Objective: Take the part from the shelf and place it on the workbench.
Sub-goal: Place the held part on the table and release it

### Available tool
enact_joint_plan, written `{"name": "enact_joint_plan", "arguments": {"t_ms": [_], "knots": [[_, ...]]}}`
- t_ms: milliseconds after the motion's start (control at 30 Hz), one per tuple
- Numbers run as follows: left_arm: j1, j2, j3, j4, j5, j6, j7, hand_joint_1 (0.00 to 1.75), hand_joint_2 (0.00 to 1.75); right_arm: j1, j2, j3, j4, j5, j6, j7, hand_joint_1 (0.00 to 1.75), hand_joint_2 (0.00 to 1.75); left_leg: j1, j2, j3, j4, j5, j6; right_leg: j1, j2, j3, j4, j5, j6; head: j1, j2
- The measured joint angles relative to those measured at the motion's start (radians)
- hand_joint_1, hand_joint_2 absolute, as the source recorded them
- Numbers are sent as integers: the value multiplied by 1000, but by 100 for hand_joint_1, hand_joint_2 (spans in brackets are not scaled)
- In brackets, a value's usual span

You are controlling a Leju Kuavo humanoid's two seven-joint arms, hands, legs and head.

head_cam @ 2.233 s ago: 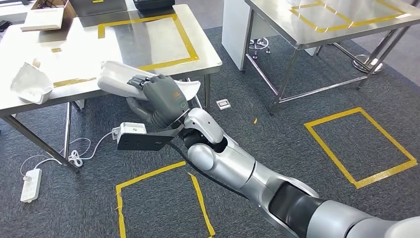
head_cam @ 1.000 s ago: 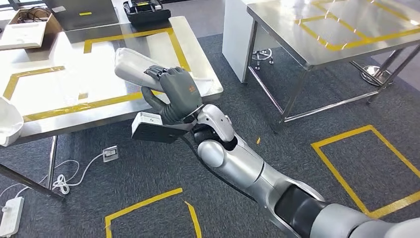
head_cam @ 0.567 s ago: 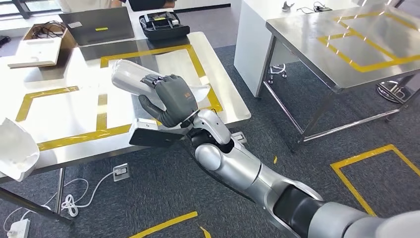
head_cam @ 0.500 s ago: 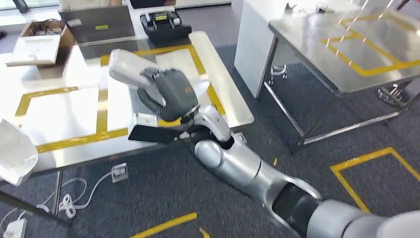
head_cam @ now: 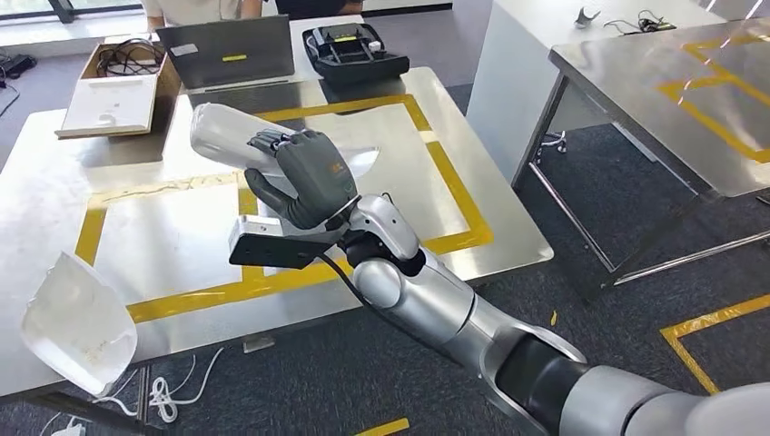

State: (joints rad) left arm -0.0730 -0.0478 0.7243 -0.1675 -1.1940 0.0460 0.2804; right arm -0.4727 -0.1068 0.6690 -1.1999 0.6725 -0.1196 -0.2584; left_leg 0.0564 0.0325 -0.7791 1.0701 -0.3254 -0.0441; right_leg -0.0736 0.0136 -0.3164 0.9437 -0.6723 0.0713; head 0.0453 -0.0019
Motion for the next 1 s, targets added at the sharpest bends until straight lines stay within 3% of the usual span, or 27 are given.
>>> {"name": "enact_joint_plan", "arguments": {"t_ms": [33, 67, 167, 200, 233, 267, 333, 367, 400, 467, 533, 600, 1000], "knots": [[-1, -1, 0, -1, 0, 1, 0, 0, 175, -1, 0, 0, 0, 0, 0, 0, 175, 175, -2, -4, 2, 2, -11, 11, -1, -4, -3, 15, -11, 0, 4, 0], [-2, -2, 0, -2, 0, 1, -1, 0, 175, -2, -1, 0, 0, 0, -1, -1, 175, 175, -3, -7, 10, 0, -20, 20, 2, -7, -25, 59, -30, -4, 8, 0], [-1, -2, 0, -2, 0, 2, -2, 0, 175, 3, -4, 0, 4, 0, 0, 0, 175, 175, -18, -16, 36, -7, -45, 40, 28, -9, -184, 292, -96, -26, 12, 0], [0, -2, 0, -2, 0, 2, -2, 0, 175, 6, -5, 0, 5, 0, 0, 0, 175, 175, -24, -19, 46, -7, -53, 44, 37, -9, -231, 335, -90, -35, 13, 0], [2, -2, 0, -2, 0, 2, -1, 0, 175, 8, -6, 0, 6, 0, 0, 0, 175, 175, -31, -22, 57, -7, -61, 48, 45, -9, -260, 341, -60, -45, 13, 0], [2, -2, 0, -2, 0, 2, -1, 0, 175, 9, -6, 0, 7, 0, 0, 0, 175, 175, -38, -25, 69, -7, -69, 50, 53, -9, -273, 308, -8, -58, 13, 0], [1, -4, 0, -1, 0, 2, -1, 0, 175, 8, -7, 0, 7, 0, 0, 0, 175, 175, -48, -29, 92, -8, -81, 52, 71, -11, -264, 193, 99, -87, 11, 0], [-1, -5, 0, -1, 0, 2, -1, 0, 175, 6, -7, 0, 7, 0, 0, 0, 175, 175, -51, -31, 99, -8, -85, 50, 79, -12, -255, 144, 129, -96, 11, 0], [-2, -5, 0, -1, 0, 2, -1, 0, 175, 5, -7, 0, 7, 0, 0, 0, 175, 175, -53, -32, 103, -9, -90, 47, 82, -12, -249, 115, 141, -97, 10, 0], [-1, -4, 0, -2, 1, 2, -3, 0, 175, 3, -7, 1, 6, -1, 0, 0, 175, 175, -52, -32, 106, -13, -94, 43, 82, -9, -242, 95, 139, -78, 11, 0], [1, -4, 0, -2, 3, 2, -8, 0, 175, 6, -6, 1, 6, -2, 1, -1, 175, 175, -51, -30, 111, -18, -93, 40, 82, -6, -239, 92, 140, -71, 11, 0], [2, -6, 0, -2, 5, 1, -12, 0, 175, 16, -4, 1, 6, -2, 1, -2, 175, 175, -51, -30, 115, -22, -89, 36, 82, -6, -237, 92, 142, -77, 11, 0], [4, -4, 0, -2, 5, -8, -11, 0, 175, 34, -3, 1, 6, -2, 1, -2, 175, 175, -51, -31, 118, -27, -85, 31, 82, -7, -236, 93, 141, -81, 11, 0]]}}
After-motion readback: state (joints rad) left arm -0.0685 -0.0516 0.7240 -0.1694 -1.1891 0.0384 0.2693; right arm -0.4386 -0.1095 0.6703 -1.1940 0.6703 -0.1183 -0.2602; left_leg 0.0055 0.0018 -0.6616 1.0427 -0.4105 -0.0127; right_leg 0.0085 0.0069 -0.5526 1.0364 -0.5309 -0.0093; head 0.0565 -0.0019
